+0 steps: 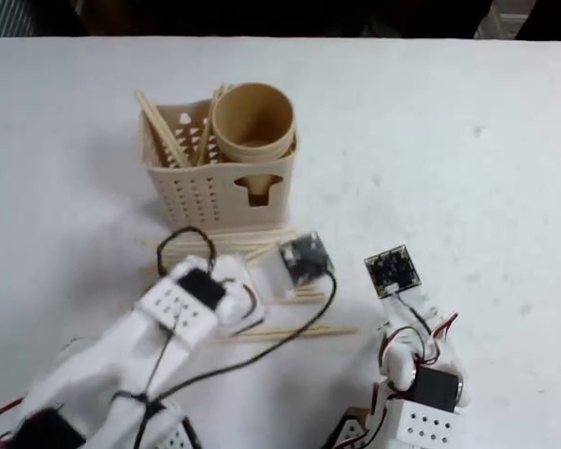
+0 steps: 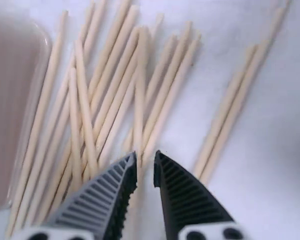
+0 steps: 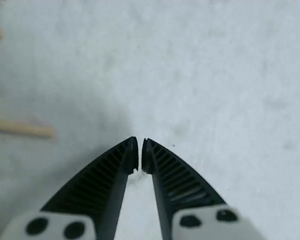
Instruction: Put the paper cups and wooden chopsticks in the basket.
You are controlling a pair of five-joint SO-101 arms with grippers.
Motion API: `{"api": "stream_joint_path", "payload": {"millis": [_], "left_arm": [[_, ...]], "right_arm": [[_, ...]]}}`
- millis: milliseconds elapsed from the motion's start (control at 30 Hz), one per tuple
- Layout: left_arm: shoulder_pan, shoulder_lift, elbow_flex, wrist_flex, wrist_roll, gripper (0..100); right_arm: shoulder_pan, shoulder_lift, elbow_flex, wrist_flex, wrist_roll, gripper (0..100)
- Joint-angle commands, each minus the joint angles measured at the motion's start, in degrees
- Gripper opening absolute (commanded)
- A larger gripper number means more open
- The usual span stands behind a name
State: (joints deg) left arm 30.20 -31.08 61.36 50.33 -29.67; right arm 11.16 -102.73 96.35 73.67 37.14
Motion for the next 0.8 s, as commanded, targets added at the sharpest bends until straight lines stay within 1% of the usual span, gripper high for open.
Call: {"api": "stream_joint_path", "payload": {"millis": [0, 67, 200, 267, 400, 500, 633, 767], "left_arm": [[3.3, -9.0, 0.6, 5.3, -1.1, 7], [4.4, -10.2, 0.5, 7.2, -1.2, 7], [7.6, -10.2, 0.9, 8.9, -4.2, 7], [7.9, -10.2, 0.9, 9.2, -4.3, 7], [7.9, -10.2, 1.0, 9.1, -4.4, 12], [8.1, -9.3, 1.7, 7.9, -4.5, 12], [8.0, -2.7, 0.6, 4.6, -4.5, 12], [7.8, 6.2, -2.8, 3.2, -4.6, 12]], "right_arm": [[-0.7, -0.6, 0.5, 0.1, 0.4, 3.3], [-0.7, -0.6, 0.5, 0.1, 0.4, 3.3], [-0.7, -0.6, 0.5, 0.1, 0.4, 3.3], [-0.7, -0.6, 0.5, 0.1, 0.4, 3.3], [-0.7, -0.6, 0.5, 0.1, 0.4, 3.3], [-0.7, -0.6, 0.5, 0.1, 0.4, 3.3], [-0.7, -0.6, 0.5, 0.1, 0.4, 3.3], [-0.7, -0.6, 0.5, 0.1, 0.4, 3.3]]}}
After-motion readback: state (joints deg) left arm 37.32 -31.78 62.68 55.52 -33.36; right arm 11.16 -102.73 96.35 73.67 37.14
